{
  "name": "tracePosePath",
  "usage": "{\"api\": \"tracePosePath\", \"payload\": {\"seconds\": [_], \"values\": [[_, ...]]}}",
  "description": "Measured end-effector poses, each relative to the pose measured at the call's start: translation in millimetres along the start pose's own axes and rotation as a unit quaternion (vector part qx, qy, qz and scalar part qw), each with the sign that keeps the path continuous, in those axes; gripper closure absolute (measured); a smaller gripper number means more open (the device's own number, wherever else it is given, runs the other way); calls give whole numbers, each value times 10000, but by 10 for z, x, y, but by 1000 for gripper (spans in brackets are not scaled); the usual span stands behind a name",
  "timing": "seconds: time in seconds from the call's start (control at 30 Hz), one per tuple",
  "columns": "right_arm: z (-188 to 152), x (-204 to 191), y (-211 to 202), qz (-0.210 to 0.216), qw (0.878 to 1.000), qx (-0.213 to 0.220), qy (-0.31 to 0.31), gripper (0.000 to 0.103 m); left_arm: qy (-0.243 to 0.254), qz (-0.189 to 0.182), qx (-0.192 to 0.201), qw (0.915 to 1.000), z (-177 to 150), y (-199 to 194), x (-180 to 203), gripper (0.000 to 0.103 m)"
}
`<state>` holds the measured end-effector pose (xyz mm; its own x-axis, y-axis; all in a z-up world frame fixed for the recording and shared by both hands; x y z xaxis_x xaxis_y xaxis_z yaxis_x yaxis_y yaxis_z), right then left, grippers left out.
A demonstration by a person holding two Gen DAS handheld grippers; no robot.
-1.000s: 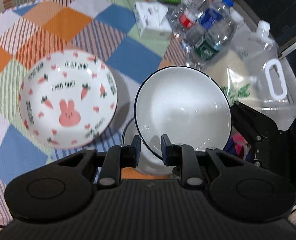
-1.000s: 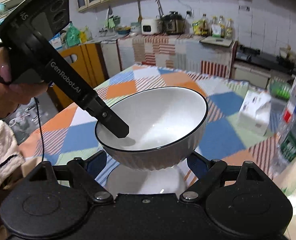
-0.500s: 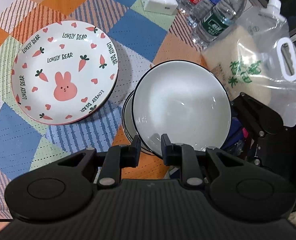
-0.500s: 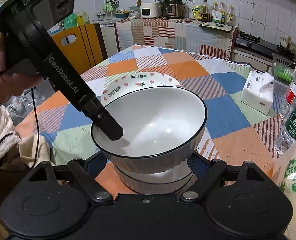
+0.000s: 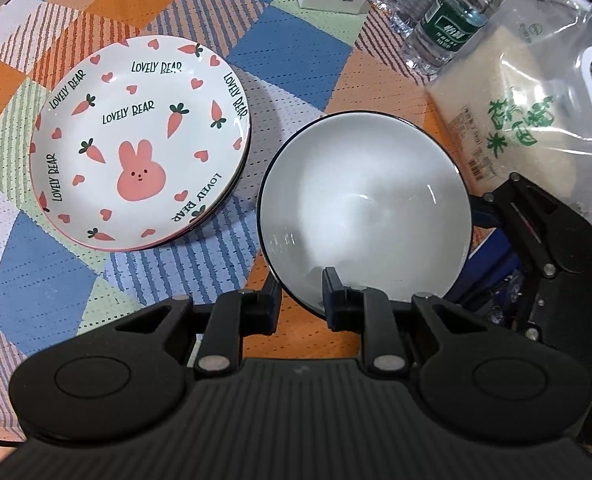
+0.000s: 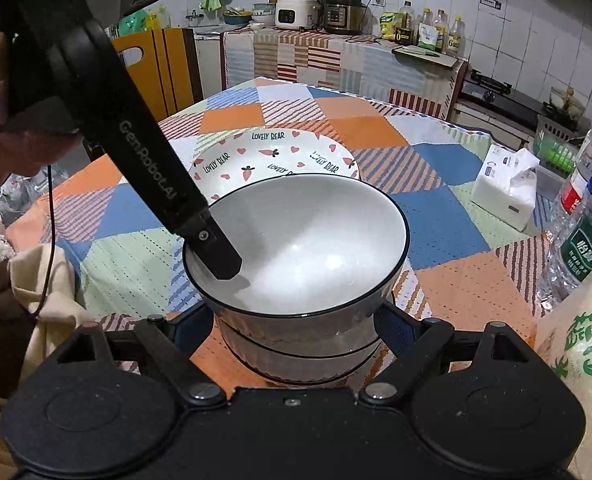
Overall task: Organize plates and bowls
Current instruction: 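Lower the bowl into the nested bowls with both tools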
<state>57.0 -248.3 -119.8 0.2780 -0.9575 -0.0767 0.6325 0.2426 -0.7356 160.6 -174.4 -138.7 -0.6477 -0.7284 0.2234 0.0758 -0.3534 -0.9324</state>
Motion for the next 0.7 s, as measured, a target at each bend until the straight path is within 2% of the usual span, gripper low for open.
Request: {"api": "tracePosePath", "payload": {"seconds": [0.17, 0.4, 0.53, 0.7], "values": [[10, 1, 3, -78, 10000, -12, 37, 12, -22, 44, -29, 10000, 40, 74, -30, 83], [51, -2, 21, -282, 9991, -251, 167, 11, 133, 254, -177, 9994, 81, 148, -8, 83], [52, -24, 40, -484, 9978, -422, 151, 7, 191, 292, -279, 9990, 95, 199, 10, 83], [29, -7, 14, -445, 9985, -312, 100, 7, 155, 238, -180, 9994, 79, 181, -1, 83]]}}
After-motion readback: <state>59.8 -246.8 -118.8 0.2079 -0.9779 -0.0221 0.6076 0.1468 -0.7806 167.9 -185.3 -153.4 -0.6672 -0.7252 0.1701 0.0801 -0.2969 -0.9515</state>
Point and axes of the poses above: each gripper's, at about its wrist camera, not at the fingertips, and y roughly the way its jaws point, x to its right, z to its top, the point moved 5 cm from there along y, roughly the way its jaws point, and after that the axes turned 9 degrees about y, right-handed, at the moved point
